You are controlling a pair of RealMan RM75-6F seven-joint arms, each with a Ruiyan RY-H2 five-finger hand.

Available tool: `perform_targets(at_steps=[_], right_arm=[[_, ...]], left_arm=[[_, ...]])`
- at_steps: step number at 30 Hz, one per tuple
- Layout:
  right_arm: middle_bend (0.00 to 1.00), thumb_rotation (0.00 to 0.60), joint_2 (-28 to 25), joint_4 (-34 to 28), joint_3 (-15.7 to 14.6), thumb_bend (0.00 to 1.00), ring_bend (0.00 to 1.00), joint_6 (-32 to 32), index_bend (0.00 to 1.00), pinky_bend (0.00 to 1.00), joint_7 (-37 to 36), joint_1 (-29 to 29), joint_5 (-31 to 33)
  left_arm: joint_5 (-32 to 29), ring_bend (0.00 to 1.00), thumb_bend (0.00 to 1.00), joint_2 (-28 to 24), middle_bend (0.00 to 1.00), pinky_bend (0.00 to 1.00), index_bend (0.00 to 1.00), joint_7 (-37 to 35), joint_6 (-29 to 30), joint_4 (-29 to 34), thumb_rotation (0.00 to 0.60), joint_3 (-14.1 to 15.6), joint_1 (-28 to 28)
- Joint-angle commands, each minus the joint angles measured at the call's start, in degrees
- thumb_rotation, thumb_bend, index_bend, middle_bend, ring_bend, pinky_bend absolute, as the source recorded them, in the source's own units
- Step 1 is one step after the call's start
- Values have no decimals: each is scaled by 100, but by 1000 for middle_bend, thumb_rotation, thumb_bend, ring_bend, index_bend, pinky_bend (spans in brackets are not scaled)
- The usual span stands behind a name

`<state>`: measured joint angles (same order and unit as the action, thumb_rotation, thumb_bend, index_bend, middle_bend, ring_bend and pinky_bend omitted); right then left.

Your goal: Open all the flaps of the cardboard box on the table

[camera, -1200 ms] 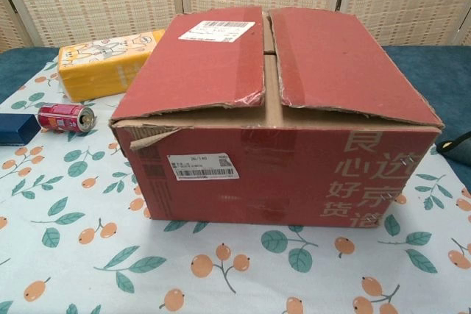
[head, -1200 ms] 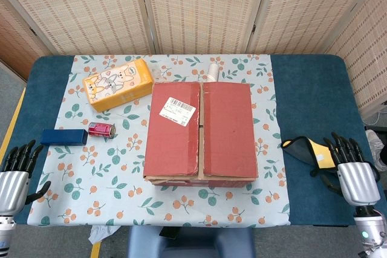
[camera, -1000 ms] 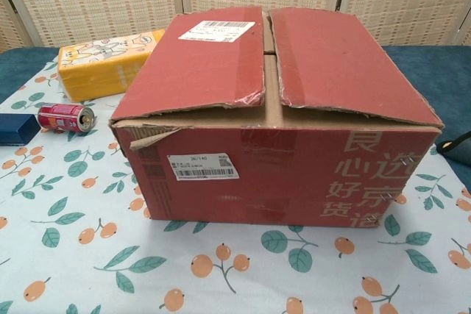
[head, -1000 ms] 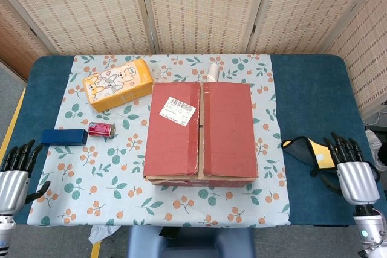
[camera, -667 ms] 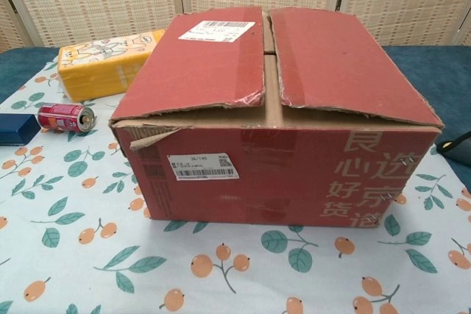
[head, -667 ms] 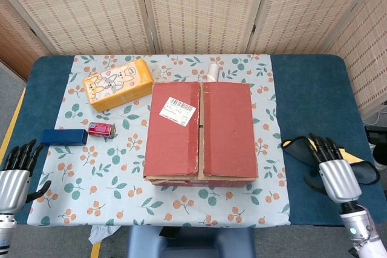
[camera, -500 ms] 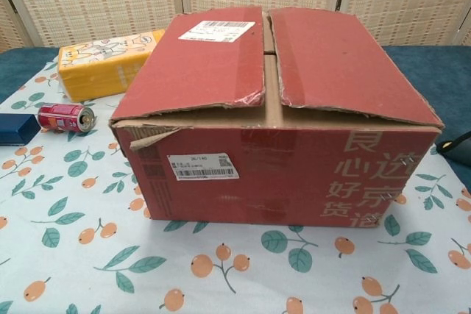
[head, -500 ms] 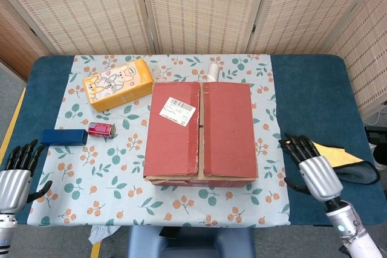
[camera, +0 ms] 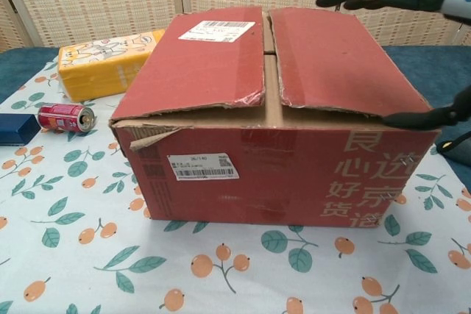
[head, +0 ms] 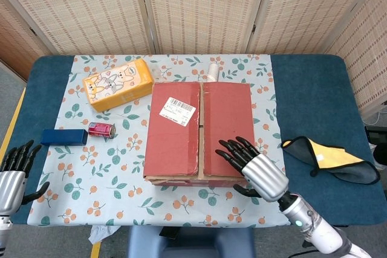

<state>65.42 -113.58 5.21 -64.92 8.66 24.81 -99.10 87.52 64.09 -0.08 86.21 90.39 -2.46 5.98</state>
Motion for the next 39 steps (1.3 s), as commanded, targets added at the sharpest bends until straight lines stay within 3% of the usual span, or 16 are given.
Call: perform_targets(at_steps=[1,7,20,29,39], right_arm=[[0,600,332,139,129,291,0,88,0,0,137,158,114],[0,600,890,418,317,290,0,126,0,0,388,383,358],[0,600,1551,1034,446,291,0,292,0,0,439,818,672],[0,600,1704,1237,426,290,0,33,0,0,347,886,577],[0,600,1514,1165,379,290,0,-837,0,0,126,642,139]], left_arm=[[14,0,319,-21,0,14,0,-57,-7,-2,600,13,-2],[-16,0,319,-126,0,15,0,-341,-25,8,600,13,-17],[-13,0,319,-204,0,15,0,-652,117,-3,600,-7,-98],[28,0,321,-217,0,15,0,-737,169,-22,600,-1,-125],[31,0,322,-192,0,15,0,-636,180,-23,600,-13,-127]])
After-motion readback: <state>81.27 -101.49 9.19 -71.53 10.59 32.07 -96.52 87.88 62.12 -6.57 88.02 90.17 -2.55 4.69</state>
